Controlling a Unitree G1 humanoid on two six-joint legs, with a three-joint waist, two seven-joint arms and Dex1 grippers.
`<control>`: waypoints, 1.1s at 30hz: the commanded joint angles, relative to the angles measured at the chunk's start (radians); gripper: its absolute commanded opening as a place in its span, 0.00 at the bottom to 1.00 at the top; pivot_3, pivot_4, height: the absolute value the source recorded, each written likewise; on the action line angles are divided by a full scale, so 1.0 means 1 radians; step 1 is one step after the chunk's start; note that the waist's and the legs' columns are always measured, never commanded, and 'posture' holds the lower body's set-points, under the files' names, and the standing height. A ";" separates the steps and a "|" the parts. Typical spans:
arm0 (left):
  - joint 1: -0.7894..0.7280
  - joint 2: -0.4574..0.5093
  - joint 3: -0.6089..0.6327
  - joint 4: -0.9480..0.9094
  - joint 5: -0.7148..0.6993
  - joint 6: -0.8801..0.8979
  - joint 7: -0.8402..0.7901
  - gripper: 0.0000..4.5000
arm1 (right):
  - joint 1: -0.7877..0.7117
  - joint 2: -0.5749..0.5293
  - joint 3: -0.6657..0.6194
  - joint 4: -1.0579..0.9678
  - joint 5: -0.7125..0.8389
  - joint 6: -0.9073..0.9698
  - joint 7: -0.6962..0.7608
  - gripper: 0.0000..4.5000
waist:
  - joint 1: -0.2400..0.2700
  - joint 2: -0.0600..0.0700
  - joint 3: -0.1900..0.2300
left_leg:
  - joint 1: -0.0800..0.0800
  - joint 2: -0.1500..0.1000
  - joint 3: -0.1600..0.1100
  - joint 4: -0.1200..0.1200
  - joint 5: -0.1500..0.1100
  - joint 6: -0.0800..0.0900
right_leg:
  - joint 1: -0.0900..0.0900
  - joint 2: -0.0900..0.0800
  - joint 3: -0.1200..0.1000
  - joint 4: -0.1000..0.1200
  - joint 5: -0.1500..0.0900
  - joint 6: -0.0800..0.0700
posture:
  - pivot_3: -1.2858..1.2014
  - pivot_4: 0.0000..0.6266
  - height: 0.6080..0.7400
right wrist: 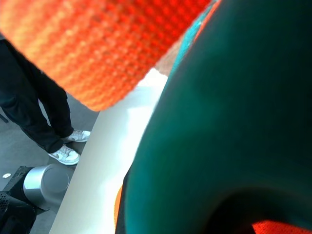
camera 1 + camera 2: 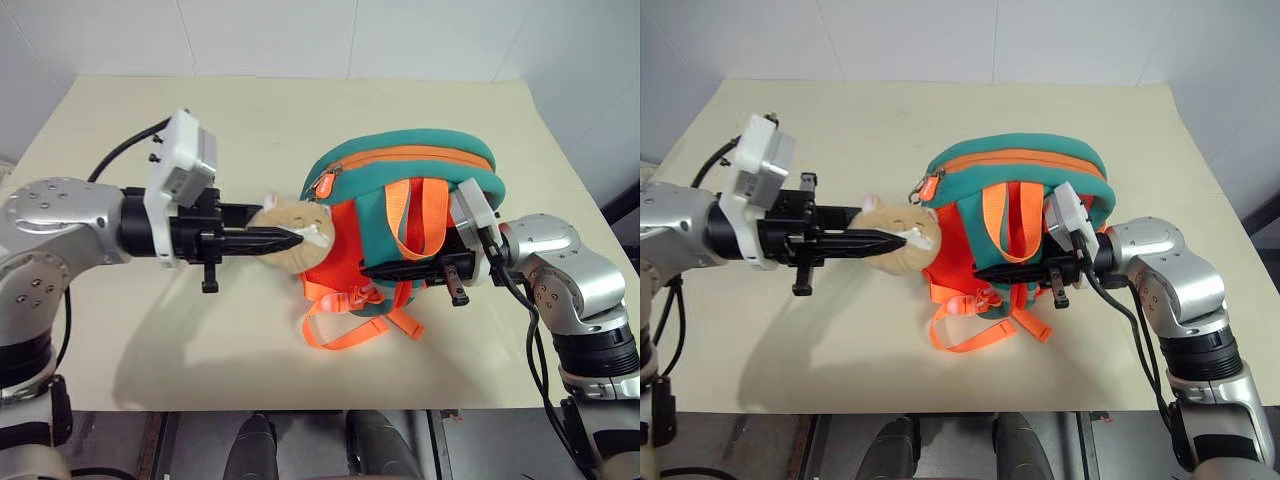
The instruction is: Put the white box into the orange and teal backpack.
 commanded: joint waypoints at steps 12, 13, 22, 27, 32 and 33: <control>0.047 0.115 -0.017 0.310 0.177 -0.184 -0.232 0.15 | 0.044 -0.012 -0.027 -0.055 0.018 0.003 -0.022 0.00 | 0.000 0.000 0.000 | 0.000 0.000 0.000 -0.003 0.000 0.000 | -0.001 0.000 0.000 -0.001 -0.001 -0.001 | 0.52 0.24 1.00; 0.045 0.116 -0.038 0.331 0.194 -0.194 -0.252 0.15 | 0.047 -0.013 -0.028 -0.060 0.019 0.006 -0.024 0.00 | 0.000 0.000 0.000 | 0.000 0.000 0.000 -0.003 0.000 0.000 | -0.001 0.000 0.000 -0.001 -0.001 -0.001 | 0.52 0.24 1.00; 0.022 0.106 -0.254 0.486 0.392 -0.308 -0.415 0.15 | 0.059 -0.015 -0.031 -0.077 0.026 0.015 -0.037 0.00 | 0.000 0.000 0.000 | 0.000 0.000 0.001 -0.003 0.000 0.000 | -0.001 0.000 0.000 -0.001 -0.001 -0.001 | 0.52 0.24 1.00; -0.027 0.056 -0.355 0.577 0.500 -0.362 -0.459 0.15 | 0.062 -0.014 -0.032 -0.082 0.028 0.016 -0.043 0.00 | 0.002 0.000 0.000 | 0.000 0.000 0.001 -0.003 0.000 0.000 | -0.001 0.000 0.000 -0.001 -0.001 -0.001 | 0.52 0.24 1.00; -0.055 0.011 -0.441 0.661 0.601 -0.426 -0.507 0.15 | 0.062 -0.013 -0.032 -0.083 0.026 0.018 -0.046 0.00 | 0.001 0.000 0.000 | 0.000 0.000 0.001 -0.003 0.000 0.000 | -0.001 0.000 0.000 0.000 -0.001 -0.001 | 0.52 0.24 1.00; -0.060 0.001 -0.451 0.680 0.618 -0.440 -0.513 0.15 | 0.062 -0.013 -0.031 -0.083 0.025 0.018 -0.047 0.00 | 0.001 0.000 0.000 | 0.000 0.000 0.001 -0.003 0.000 0.000 | -0.001 0.000 0.000 0.000 -0.001 -0.001 | 0.52 0.24 1.00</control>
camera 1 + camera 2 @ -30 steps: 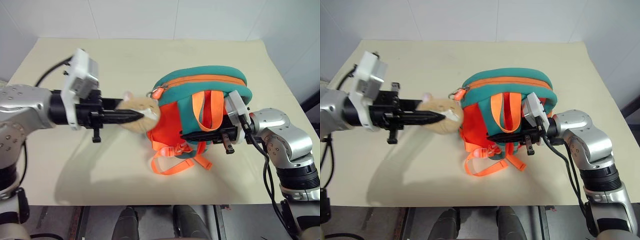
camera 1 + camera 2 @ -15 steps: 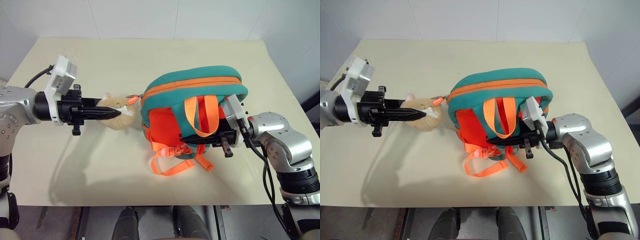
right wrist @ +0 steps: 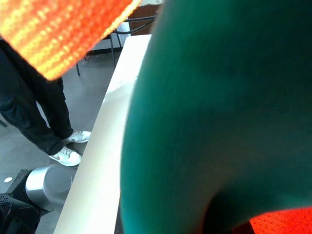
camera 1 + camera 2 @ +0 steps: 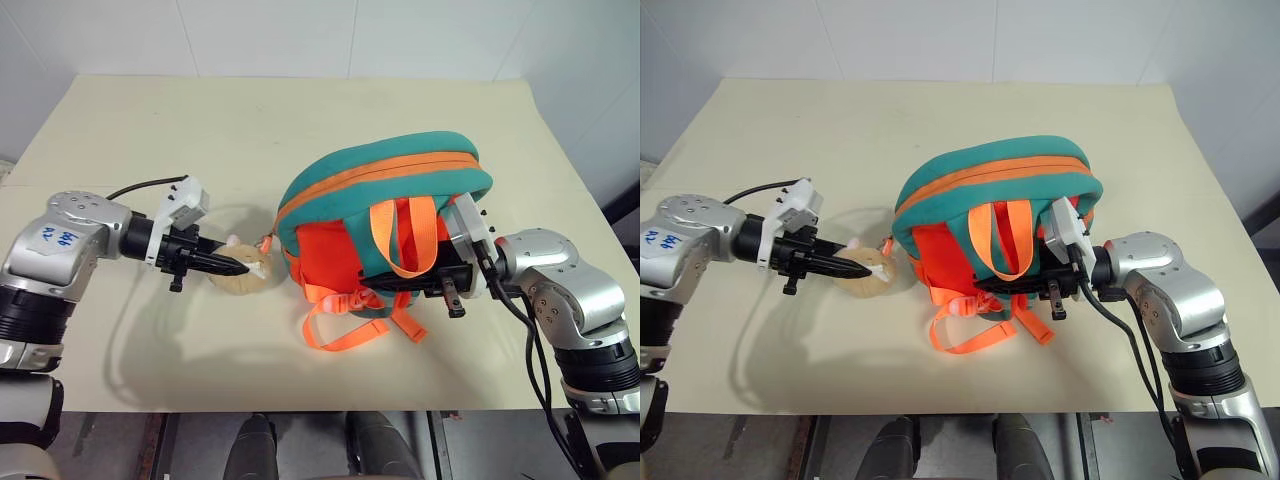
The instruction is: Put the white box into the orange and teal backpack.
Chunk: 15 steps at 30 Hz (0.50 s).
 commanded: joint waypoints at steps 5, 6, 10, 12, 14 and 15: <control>-0.039 -0.059 -0.065 0.138 0.146 -0.087 -0.035 0.15 | -0.008 -0.010 -0.026 -0.027 0.017 -0.001 -0.003 0.00 | 0.001 0.000 0.000 | 0.000 0.000 0.000 0.001 0.000 0.000 | 0.000 0.000 0.000 0.001 0.000 0.000 | 0.52 0.24 1.00; -0.037 -0.077 -0.052 0.147 0.141 -0.111 -0.038 0.15 | -0.009 -0.008 -0.030 -0.028 0.019 -0.004 -0.005 0.00 | 0.001 0.000 0.000 | 0.000 0.000 0.000 0.001 0.000 0.000 | 0.000 0.000 0.000 0.001 0.000 0.000 | 0.52 0.24 1.00; -0.038 -0.120 0.049 0.141 0.067 -0.102 -0.026 0.15 | -0.016 -0.020 -0.035 -0.040 0.014 0.008 -0.022 0.00 | 0.002 0.000 0.000 | 0.000 0.000 0.000 0.001 0.000 0.000 | 0.000 0.000 0.000 0.001 0.000 0.000 | 0.52 0.24 1.00; -0.012 -0.114 0.132 0.085 0.001 -0.066 -0.024 0.23 | -0.015 -0.049 -0.041 -0.060 0.022 0.042 -0.030 0.07 | -0.001 0.000 0.000 | 0.000 0.000 0.000 0.001 0.000 0.000 | 0.000 0.000 0.000 0.001 0.000 0.000 | 0.52 0.24 1.00; 0.012 -0.100 0.196 0.040 -0.036 -0.029 0.000 0.36 | -0.013 -0.066 -0.058 -0.070 0.026 0.054 -0.047 0.22 | 0.000 0.000 0.000 | 0.000 0.000 0.000 0.001 0.000 0.000 | 0.000 0.000 0.000 0.001 0.000 0.000 | 0.52 0.24 1.00; 0.024 -0.093 0.218 0.024 -0.037 -0.020 0.019 0.43 | -0.010 -0.071 -0.073 -0.075 0.037 0.057 -0.052 0.29 | 0.000 0.000 0.000 | 0.000 0.000 0.000 0.000 0.000 0.000 | 0.000 0.000 0.000 0.001 0.000 0.000 | 0.52 0.24 1.00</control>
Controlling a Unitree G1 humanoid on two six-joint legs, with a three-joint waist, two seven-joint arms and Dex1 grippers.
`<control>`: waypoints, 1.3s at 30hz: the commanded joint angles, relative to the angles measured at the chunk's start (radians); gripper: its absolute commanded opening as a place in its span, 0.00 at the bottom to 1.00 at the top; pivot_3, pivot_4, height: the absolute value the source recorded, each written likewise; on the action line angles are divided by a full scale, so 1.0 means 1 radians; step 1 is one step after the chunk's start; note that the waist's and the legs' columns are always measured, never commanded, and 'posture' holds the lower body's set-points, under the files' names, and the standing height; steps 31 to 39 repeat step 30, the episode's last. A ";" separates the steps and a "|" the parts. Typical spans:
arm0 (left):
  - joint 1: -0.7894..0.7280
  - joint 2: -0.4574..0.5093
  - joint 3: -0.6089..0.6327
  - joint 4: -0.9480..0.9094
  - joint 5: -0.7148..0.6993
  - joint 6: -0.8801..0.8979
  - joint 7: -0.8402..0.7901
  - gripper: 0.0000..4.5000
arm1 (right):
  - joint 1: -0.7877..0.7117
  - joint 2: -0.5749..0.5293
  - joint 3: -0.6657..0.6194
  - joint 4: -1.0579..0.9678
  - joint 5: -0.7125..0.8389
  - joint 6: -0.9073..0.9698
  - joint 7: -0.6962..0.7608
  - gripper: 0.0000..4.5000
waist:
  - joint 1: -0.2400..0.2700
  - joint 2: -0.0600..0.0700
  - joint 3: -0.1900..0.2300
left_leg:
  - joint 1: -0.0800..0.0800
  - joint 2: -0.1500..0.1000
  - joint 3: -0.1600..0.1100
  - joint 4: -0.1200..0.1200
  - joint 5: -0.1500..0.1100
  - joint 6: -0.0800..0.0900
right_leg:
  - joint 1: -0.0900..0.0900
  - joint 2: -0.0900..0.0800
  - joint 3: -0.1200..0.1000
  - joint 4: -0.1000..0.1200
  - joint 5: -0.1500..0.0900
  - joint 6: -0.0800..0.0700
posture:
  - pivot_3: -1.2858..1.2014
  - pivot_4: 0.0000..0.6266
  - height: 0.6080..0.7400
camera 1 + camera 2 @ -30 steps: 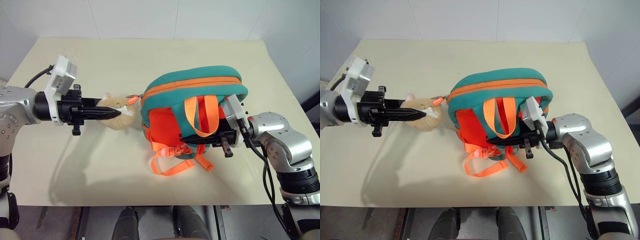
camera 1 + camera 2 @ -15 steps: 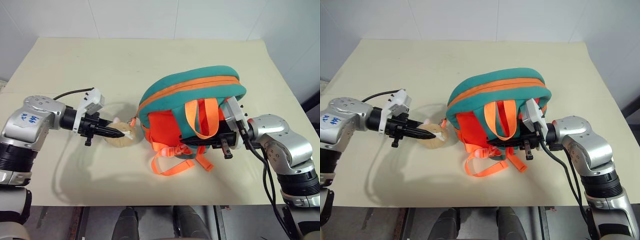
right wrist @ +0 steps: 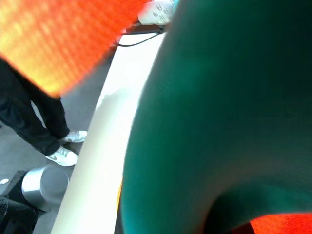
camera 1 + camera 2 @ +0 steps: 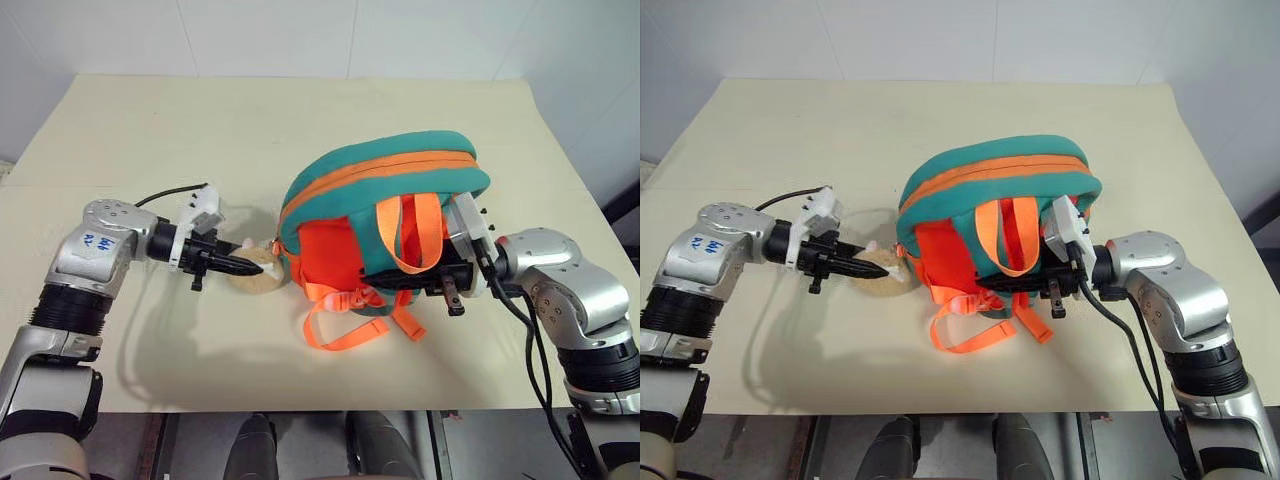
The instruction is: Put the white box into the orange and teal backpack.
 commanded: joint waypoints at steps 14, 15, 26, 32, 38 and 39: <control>0.309 0.039 0.468 -0.192 -0.133 -0.189 0.111 1.00 | 0.336 -0.291 -0.426 -0.091 0.038 0.072 -0.035 0.99 | 0.029 0.000 0.000 | 0.000 0.000 0.001 0.000 0.000 0.000 | 0.000 -0.001 0.000 -0.002 0.000 0.000 | 0.52 0.24 1.00; 0.319 0.048 0.476 -0.185 -0.136 -0.191 0.104 1.00 | 0.375 -0.317 -0.456 -0.076 0.026 0.063 -0.019 0.99 | 0.030 0.000 0.000 | 0.000 0.000 0.001 0.000 0.000 0.000 | 0.001 -0.001 0.000 -0.002 0.000 0.000 | 0.52 0.24 1.00; 0.352 0.069 0.614 -0.077 -0.264 -0.258 -0.051 1.00 | 0.357 -0.268 -0.544 0.149 -0.033 -0.152 -0.031 0.99 | 0.008 0.000 0.000 | 0.002 0.000 0.002 0.001 0.000 0.001 | 0.002 -0.001 0.000 -0.001 0.001 0.000 | 0.52 0.24 1.00; 0.366 0.081 0.630 -0.085 -0.271 -0.250 -0.045 1.00 | 0.339 -0.274 -0.531 0.170 -0.027 -0.156 -0.020 0.99 | 0.007 0.000 0.000 | 0.001 0.000 0.002 0.000 0.000 0.001 | 0.002 -0.001 0.000 -0.002 0.001 0.000 | 0.52 0.24 1.00; 0.366 0.081 0.630 -0.085 -0.271 -0.250 -0.045 1.00 | 0.339 -0.274 -0.531 0.170 -0.027 -0.156 -0.020 0.99 | 0.007 0.000 0.000 | 0.001 0.000 0.002 0.000 0.000 0.001 | 0.002 -0.001 0.000 -0.002 0.001 0.000 | 0.52 0.24 1.00; 0.366 0.081 0.630 -0.085 -0.271 -0.250 -0.045 1.00 | 0.339 -0.274 -0.531 0.170 -0.027 -0.156 -0.020 0.99 | 0.007 0.000 0.000 | 0.001 0.000 0.002 0.000 0.000 0.001 | 0.002 -0.001 0.000 -0.002 0.001 0.000 | 0.52 0.24 1.00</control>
